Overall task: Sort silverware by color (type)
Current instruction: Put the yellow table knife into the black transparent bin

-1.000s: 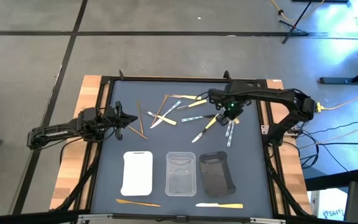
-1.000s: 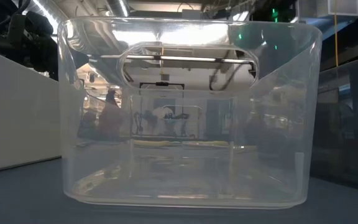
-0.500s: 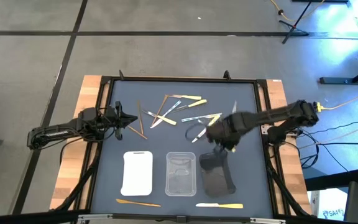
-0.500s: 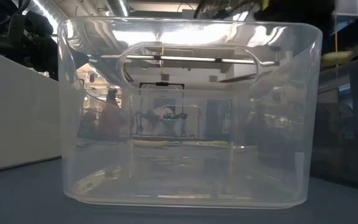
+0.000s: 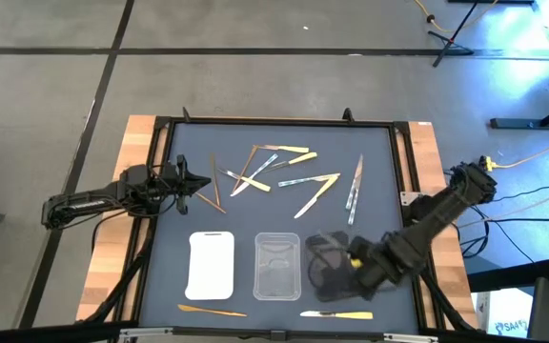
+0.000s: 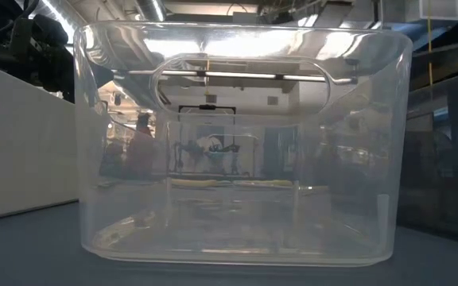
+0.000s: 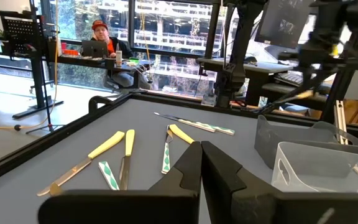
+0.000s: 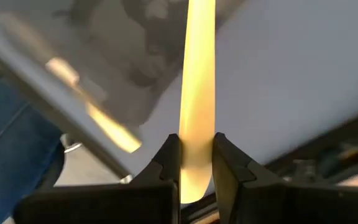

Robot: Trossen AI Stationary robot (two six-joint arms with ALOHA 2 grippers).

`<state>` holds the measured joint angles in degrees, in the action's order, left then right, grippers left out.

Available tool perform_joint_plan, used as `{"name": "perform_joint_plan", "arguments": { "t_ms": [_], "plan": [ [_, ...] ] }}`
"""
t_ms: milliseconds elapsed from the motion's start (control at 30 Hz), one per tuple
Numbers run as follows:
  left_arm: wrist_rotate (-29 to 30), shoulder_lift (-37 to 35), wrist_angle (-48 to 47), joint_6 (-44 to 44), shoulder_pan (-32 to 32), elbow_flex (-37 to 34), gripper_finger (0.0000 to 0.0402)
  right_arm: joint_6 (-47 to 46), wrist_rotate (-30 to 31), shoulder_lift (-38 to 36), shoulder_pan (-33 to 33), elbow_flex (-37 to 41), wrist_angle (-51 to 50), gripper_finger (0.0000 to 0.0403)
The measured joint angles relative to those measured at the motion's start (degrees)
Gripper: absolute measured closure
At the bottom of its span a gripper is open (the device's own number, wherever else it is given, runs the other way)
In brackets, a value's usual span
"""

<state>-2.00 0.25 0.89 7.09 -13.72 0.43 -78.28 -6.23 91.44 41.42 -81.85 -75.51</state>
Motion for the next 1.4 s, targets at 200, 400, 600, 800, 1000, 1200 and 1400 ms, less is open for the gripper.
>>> {"name": "perform_joint_plan", "arguments": {
  "t_ms": [200, 400, 600, 800, 1000, 1200, 1400],
  "plan": [
    [0.00, 0.00, 0.00, 0.00, 0.00, 0.02, 0.0398, -0.99, -0.61, 0.18, 4.11, 0.01, 5.87, 0.0364],
    [0.00, 0.00, 0.00, 0.00, 0.01, 0.02, 0.0398, 0.30, -8.40, 0.43, 2.52, 0.01, 4.87, 0.0364],
    [-0.01, 0.00, 0.00, 0.00, 0.02, 0.00, 0.0398, 1.90, -9.94, 0.46, -1.53, 0.03, 4.95, 0.0363],
    [0.00, 0.00, 0.00, 0.00, 0.00, 0.02, 0.0398, 4.40, -13.93, 0.78, -5.31, 0.05, 4.82, 0.0363],
    [0.00, 0.00, 0.00, 0.00, 0.02, 0.01, 0.0398, 9.98, -20.17, 4.27, -7.89, 0.08, 4.73, 0.0363],
    [0.00, 0.00, 0.00, 0.00, 0.02, 0.02, 0.0398, 13.86, -21.46, 8.23, -10.48, 0.10, 4.72, 0.0363],
    [-0.02, 0.00, 0.00, 0.00, 0.02, 0.01, 0.0398, 14.30, -19.70, 9.01, -13.30, 0.10, 4.99, 0.0363]
  ]
}}
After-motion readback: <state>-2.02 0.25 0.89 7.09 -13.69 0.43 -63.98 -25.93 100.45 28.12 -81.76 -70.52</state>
